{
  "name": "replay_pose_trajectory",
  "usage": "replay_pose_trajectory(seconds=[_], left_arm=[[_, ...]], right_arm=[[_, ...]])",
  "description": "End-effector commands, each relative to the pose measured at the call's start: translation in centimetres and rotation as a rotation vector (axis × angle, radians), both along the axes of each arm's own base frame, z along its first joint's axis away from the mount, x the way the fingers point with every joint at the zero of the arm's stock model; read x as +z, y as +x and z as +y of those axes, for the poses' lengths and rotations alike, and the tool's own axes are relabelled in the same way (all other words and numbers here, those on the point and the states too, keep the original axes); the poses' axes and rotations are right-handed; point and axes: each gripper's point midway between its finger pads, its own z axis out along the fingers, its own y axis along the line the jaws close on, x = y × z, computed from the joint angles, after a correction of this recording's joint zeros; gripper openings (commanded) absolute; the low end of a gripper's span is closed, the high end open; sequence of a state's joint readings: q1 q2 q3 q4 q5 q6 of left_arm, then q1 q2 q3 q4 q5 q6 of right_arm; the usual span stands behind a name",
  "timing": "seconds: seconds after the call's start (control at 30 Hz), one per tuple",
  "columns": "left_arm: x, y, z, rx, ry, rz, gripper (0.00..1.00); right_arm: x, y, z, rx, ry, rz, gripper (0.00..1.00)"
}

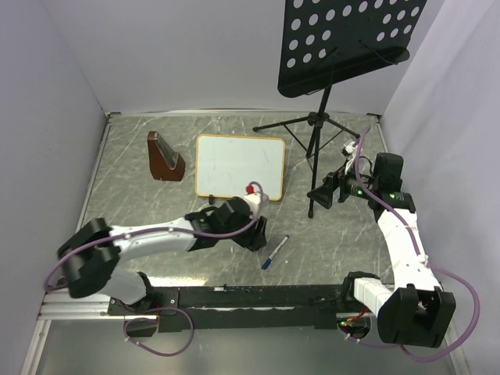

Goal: Write a sentence on the whiteboard
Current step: Open the whiteboard marker at the center of the board.

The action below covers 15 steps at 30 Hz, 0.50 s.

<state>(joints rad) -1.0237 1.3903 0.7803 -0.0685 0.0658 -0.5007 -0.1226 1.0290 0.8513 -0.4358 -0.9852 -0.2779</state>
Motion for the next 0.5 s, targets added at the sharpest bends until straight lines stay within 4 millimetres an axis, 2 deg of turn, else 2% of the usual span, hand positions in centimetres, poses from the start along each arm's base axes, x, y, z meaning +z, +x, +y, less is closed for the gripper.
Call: replay_pose_trajectory(seconds=[0.0, 0.1, 0.23, 0.33, 0.47], left_arm=[[0.1, 0.3, -3.4, -0.039, 0.027, -0.044, 0.53], [-1.2, -0.8, -4.3, -0.082, 0.092, -0.029, 0.46], [-2.8, -2.6, -4.5, -0.126, 0.163, 0.007, 0.38], [-3.8, -4.0, -4.3, -0.142, 0.215, 0.04, 0.37], [-5.1, -4.3, -3.7, -0.106, 0.301, 0.033, 0.36]], right_arm=[[1.9, 0.1, 0.0, 0.034, -0.021, -0.094, 1.0], [1.9, 0.2, 0.0, 0.033, -0.017, -0.085, 1.0], [1.6, 0.3, 0.0, 0.034, -0.012, -0.069, 1.0], [1.5, 0.4, 0.0, 0.031, -0.012, -0.063, 1.0], [1.5, 0.4, 0.0, 0.03, -0.011, -0.062, 1.0]])
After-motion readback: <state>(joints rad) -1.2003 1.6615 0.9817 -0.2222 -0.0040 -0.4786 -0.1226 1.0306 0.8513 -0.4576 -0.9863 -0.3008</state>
